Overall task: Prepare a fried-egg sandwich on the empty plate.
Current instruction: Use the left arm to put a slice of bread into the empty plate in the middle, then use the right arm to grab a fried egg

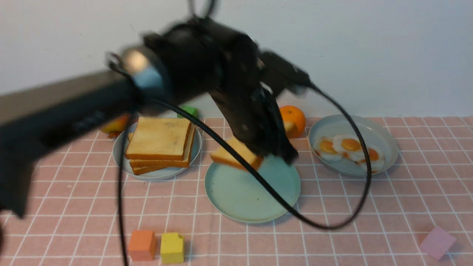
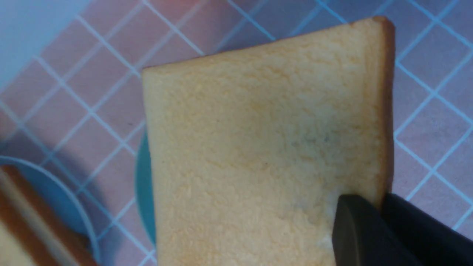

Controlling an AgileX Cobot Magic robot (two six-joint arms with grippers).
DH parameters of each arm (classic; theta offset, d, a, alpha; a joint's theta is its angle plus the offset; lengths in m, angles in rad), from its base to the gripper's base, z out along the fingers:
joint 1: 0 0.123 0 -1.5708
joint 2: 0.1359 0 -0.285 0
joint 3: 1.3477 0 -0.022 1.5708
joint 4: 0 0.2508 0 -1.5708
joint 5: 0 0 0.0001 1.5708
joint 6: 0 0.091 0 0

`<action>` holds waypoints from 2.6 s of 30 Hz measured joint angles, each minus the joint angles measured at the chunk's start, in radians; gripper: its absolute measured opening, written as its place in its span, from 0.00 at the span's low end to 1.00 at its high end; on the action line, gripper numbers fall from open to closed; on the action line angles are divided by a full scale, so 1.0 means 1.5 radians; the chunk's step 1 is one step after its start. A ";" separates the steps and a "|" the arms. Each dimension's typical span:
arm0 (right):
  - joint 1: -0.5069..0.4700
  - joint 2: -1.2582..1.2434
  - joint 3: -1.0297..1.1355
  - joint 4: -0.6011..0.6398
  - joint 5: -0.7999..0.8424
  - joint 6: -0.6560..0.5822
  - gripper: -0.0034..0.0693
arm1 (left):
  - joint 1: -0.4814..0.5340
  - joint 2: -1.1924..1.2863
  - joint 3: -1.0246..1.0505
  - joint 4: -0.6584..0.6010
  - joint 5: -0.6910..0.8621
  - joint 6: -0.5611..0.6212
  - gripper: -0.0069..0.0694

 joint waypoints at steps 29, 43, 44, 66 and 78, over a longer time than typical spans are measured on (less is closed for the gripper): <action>0.000 0.000 0.000 -0.003 0.017 0.000 0.12 | -0.005 0.107 0.003 0.027 -0.045 -0.014 0.56; 0.000 0.070 0.000 -0.023 0.016 0.000 0.14 | -0.005 -0.172 0.003 -0.055 0.092 -0.106 0.48; 0.000 0.092 0.000 -0.028 0.009 0.000 0.15 | -0.005 -0.207 0.004 -0.069 0.106 -0.106 0.41; -0.087 0.924 -0.353 -0.247 -0.078 -0.044 0.50 | -0.005 -0.879 0.561 -0.192 -0.018 -0.117 0.11; -0.091 1.071 -0.485 -0.311 -0.040 -0.067 0.79 | -0.005 -0.878 0.563 -0.134 -0.028 -0.158 0.11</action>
